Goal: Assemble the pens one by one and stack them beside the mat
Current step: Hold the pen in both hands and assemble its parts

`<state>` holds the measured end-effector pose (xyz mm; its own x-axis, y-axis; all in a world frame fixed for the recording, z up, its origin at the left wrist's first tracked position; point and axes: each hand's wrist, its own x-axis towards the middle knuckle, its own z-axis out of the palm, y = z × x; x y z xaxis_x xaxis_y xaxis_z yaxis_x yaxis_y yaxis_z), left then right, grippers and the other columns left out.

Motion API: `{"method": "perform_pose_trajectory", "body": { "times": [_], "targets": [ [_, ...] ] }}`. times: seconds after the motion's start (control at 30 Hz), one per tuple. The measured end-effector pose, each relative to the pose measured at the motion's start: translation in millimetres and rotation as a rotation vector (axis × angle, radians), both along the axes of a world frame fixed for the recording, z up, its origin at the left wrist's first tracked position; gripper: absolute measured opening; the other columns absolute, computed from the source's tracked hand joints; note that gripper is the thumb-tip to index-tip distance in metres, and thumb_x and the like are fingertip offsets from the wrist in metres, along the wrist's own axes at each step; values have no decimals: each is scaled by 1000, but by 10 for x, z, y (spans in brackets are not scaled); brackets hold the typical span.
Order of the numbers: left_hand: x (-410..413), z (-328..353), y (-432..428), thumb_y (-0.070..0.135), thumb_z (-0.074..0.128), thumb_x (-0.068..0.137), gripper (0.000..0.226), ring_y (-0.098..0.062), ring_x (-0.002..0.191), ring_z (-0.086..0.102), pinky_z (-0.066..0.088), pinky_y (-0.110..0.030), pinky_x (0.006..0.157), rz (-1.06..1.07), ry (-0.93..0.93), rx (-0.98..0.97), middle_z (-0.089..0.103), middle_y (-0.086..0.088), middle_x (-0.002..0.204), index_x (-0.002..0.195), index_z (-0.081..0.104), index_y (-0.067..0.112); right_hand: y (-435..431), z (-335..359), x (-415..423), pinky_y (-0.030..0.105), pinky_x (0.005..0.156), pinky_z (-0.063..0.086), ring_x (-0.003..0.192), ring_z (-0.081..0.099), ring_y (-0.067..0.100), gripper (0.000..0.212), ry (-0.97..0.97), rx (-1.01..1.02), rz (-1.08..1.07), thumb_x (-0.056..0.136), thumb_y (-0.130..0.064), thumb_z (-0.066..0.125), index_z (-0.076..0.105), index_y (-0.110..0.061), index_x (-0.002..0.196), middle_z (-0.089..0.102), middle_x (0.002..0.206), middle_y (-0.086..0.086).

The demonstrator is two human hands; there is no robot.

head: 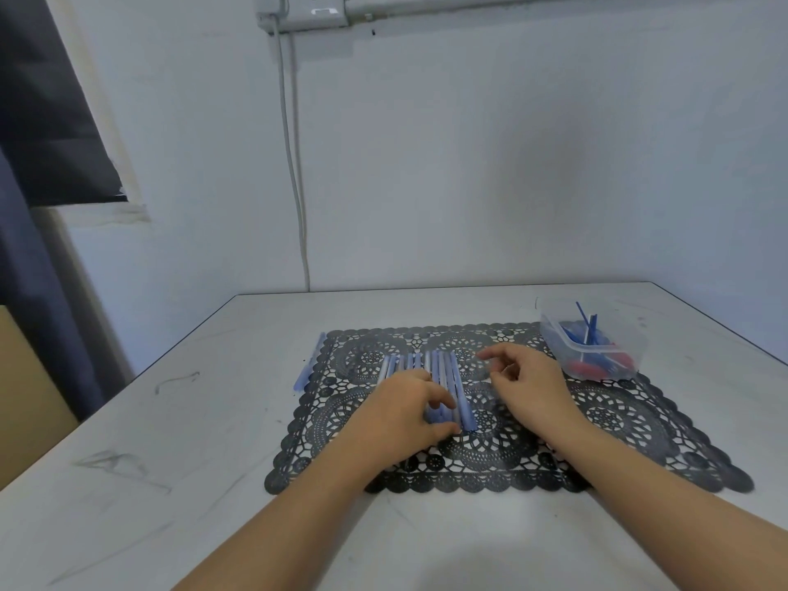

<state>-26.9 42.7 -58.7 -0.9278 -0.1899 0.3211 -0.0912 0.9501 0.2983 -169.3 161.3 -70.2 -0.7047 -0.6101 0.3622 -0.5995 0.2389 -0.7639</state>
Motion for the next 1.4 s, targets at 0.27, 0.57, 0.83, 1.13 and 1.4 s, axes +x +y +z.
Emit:
{"method": "perform_pose_trajectory", "body": {
  "times": [0.27, 0.57, 0.83, 1.13, 1.4],
  "targets": [
    [9, -11, 0, 48, 63, 82, 41, -8, 99, 49, 44, -26, 85, 27, -15, -98, 57, 7, 104, 117, 62, 28, -9, -28, -16, 22, 77, 40, 87, 53, 10, 19, 221, 358, 31, 83, -17, 58, 66, -27, 97, 55, 95, -4],
    [-2, 13, 4, 41, 59, 87, 34, -10, 103, 48, 38, -24, 88, 16, -25, -180, 60, 5, 109, 118, 63, 28, -11, -44, 4, 26, 87, 40, 97, 45, 9, 18, 314, 399, 55, 85, -21, 58, 66, -27, 100, 48, 95, -7],
    [7, 54, 52, 27, 53, 92, 29, -10, 90, 59, 45, -20, 84, 133, 153, -58, 69, 2, 103, 116, 65, 17, -12, -46, 3, 27, 83, 40, 92, 45, 10, 18, 317, 389, 57, 85, -21, 57, 67, -27, 98, 49, 92, -5],
    [68, 154, 7, 11, 65, 84, 18, 3, 57, 60, 45, -5, 55, 399, 498, 422, 60, 19, 65, 101, 72, 11, -17, -58, -19, 26, 84, 42, 94, 50, 10, 35, 271, 292, 34, 85, -16, 54, 57, -21, 120, 56, 101, -3],
    [71, 188, -162, 9, 68, 80, 12, -6, 68, 64, 51, -13, 64, 424, 561, 757, 69, 5, 70, 79, 73, 20, -10, -60, -41, 28, 91, 42, 101, 48, 9, 57, 293, 80, -23, 90, -21, 56, 31, -24, 141, 47, 115, -5]
  ]
}}
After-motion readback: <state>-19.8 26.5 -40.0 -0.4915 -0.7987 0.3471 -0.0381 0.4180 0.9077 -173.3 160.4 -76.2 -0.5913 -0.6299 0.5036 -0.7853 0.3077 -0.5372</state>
